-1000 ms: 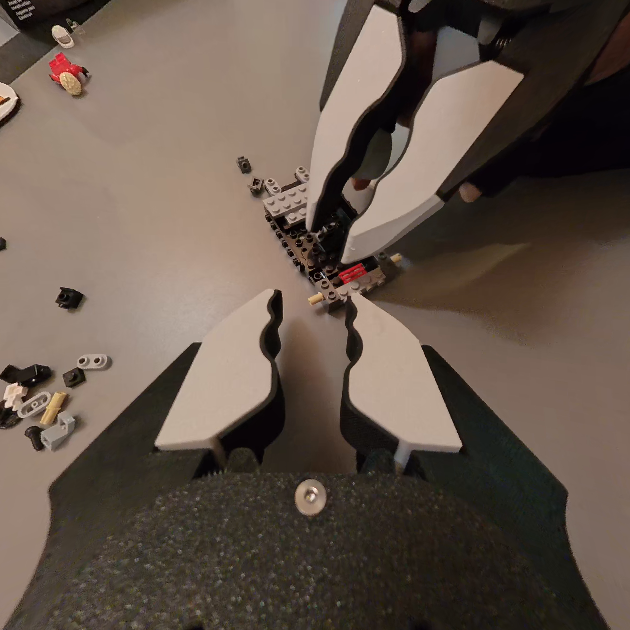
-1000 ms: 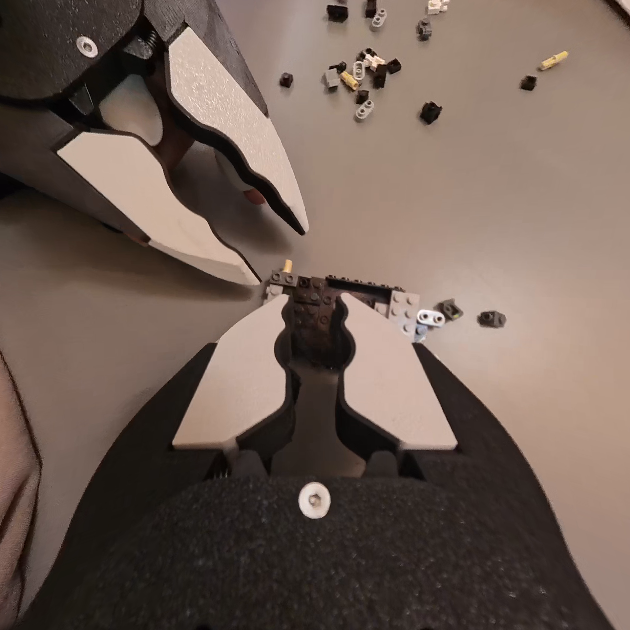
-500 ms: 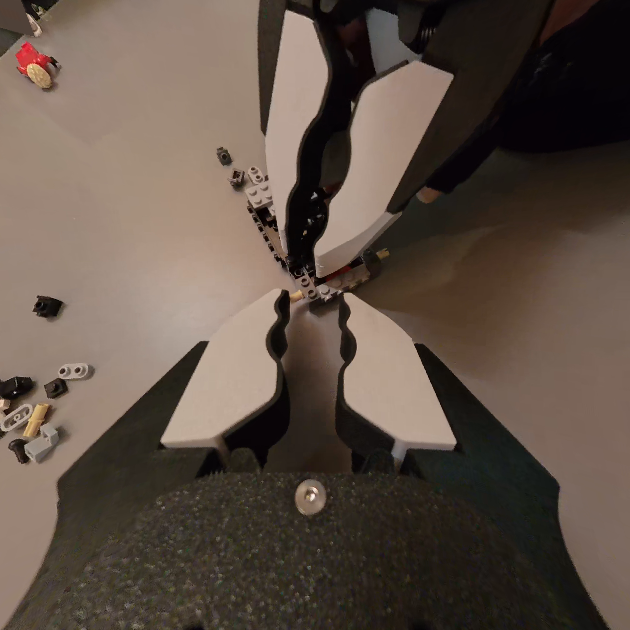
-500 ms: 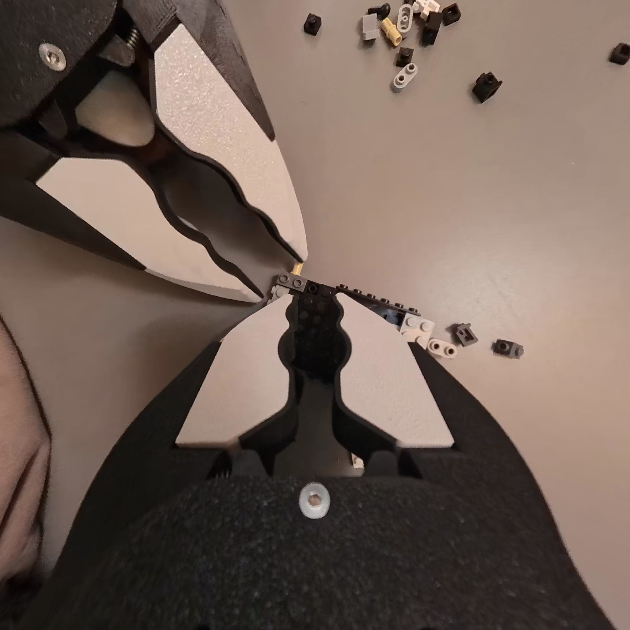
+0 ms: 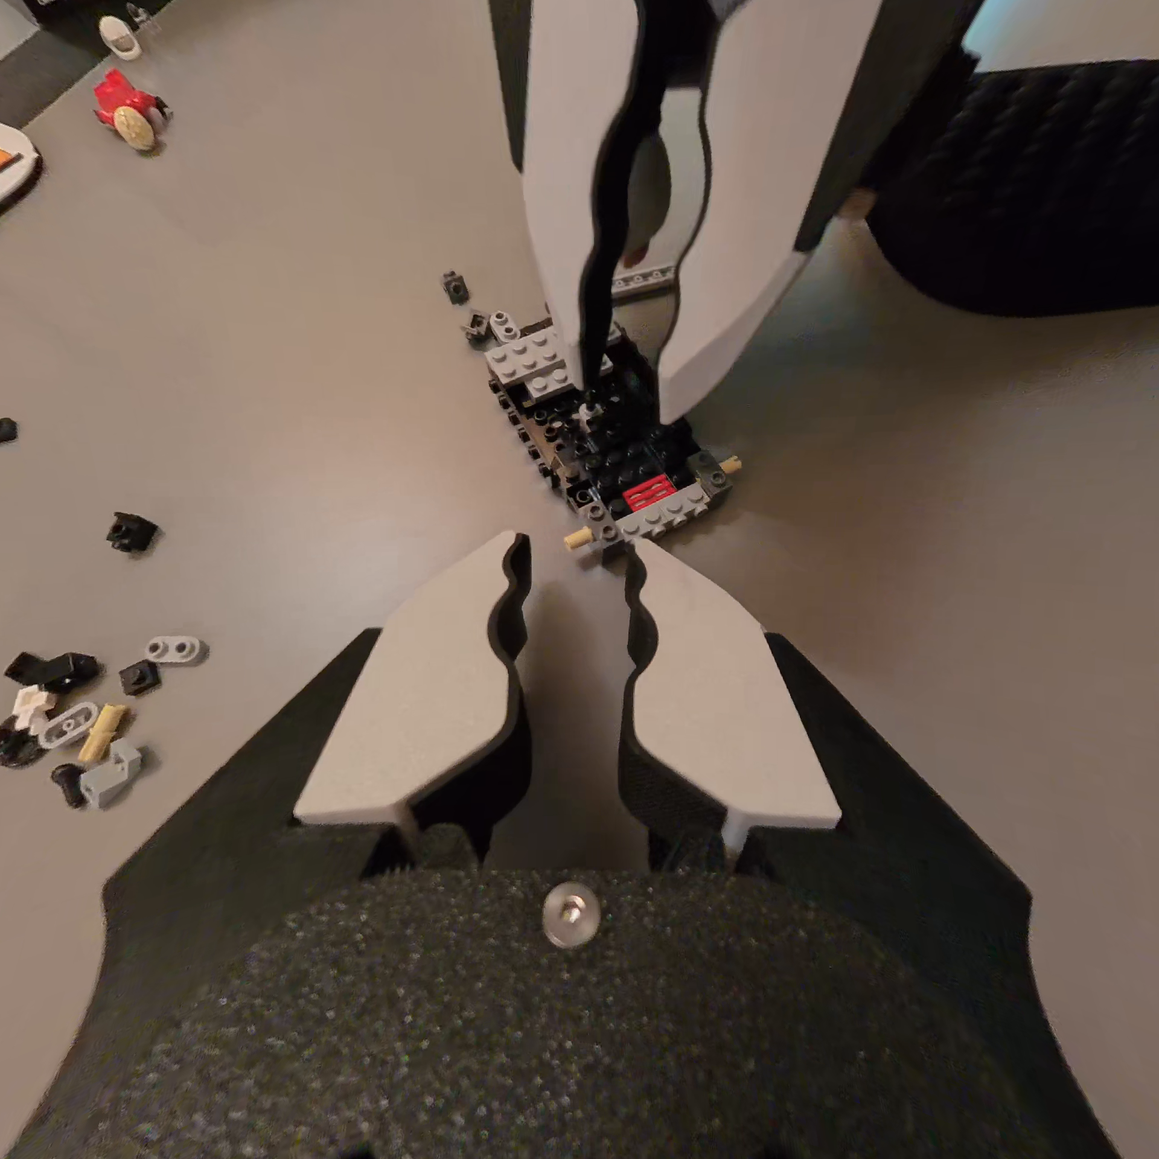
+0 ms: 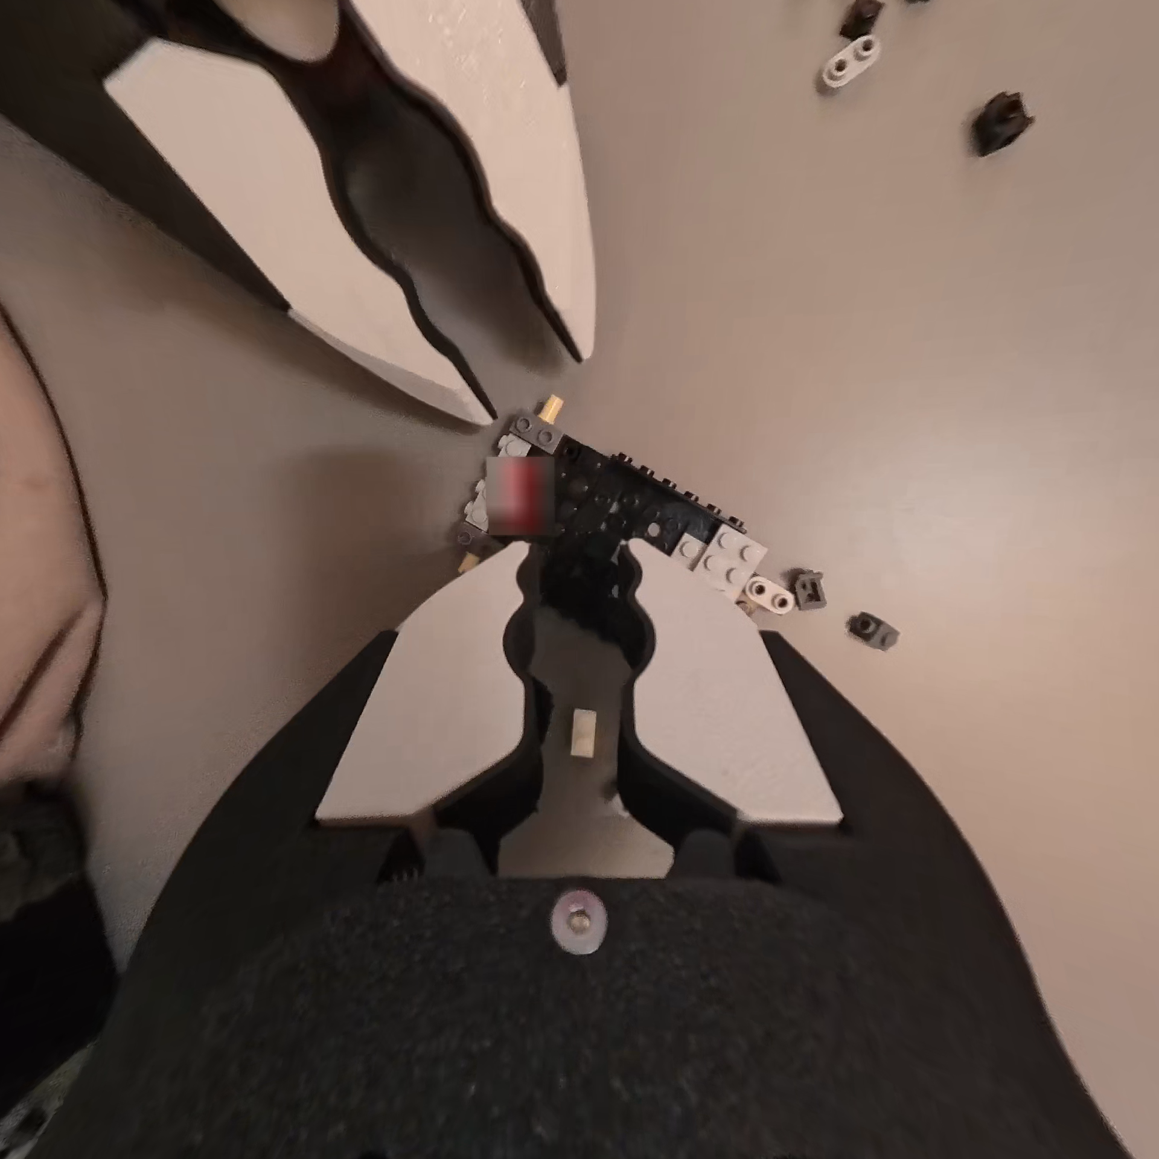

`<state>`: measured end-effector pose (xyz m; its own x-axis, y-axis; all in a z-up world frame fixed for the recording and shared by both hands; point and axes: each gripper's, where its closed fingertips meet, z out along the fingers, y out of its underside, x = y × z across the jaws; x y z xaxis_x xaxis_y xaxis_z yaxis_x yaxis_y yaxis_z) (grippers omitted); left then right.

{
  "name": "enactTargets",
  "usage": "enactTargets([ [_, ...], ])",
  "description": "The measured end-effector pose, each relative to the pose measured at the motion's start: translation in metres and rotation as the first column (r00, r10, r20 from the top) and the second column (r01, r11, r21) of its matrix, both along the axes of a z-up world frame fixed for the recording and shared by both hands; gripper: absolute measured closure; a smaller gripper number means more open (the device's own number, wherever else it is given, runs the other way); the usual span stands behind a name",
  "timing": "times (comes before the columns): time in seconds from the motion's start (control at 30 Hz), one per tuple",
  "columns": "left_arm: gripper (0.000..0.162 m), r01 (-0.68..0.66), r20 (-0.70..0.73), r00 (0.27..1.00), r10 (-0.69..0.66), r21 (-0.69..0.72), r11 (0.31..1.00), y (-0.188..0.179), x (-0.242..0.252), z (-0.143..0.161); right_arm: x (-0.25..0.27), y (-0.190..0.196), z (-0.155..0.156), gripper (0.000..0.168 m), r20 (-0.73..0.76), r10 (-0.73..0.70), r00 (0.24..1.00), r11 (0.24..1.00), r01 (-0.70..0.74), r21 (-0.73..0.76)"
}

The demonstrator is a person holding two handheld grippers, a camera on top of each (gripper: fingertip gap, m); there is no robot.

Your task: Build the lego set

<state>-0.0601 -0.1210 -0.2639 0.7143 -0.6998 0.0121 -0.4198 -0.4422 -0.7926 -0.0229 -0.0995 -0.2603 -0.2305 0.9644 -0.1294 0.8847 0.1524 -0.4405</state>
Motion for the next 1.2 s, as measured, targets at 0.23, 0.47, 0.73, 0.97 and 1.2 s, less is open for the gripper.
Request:
enactTargets([
  [0.23, 0.134, -0.015, 0.013, 1.0, 0.015, 0.0, 1.0, 0.001, -0.003, 0.003, -0.005, 0.002, -0.011, 0.147, 0.008, -0.115, 0.993, 0.992, 0.116, -0.049],
  [0.47, 0.133, -0.011, 0.012, 1.0, 0.01, 0.003, 1.0, 0.0, -0.002, 0.004, -0.003, 0.002, -0.001, 0.15, 0.014, -0.01, 1.0, 1.0, 0.009, 0.015],
  [0.73, 0.134, -0.006, 0.006, 1.0, 0.006, 0.006, 1.0, 0.0, -0.002, 0.004, -0.001, 0.009, -0.006, 0.15, 0.119, 0.438, 0.891, 0.877, -0.453, 0.158],
  [0.97, 0.134, -0.006, 0.012, 1.0, 0.006, -0.004, 1.0, 0.0, -0.003, 0.003, 0.0, 0.005, -0.018, 0.157, 0.144, 0.577, 0.804, 0.799, -0.592, 0.101],
  [1.2, 0.133, -0.001, 0.023, 1.0, 0.002, -0.037, 0.999, -0.001, -0.003, -0.003, -0.002, -0.001, -0.016, 0.154, 0.108, 0.709, 0.697, 0.682, -0.716, 0.148],
])
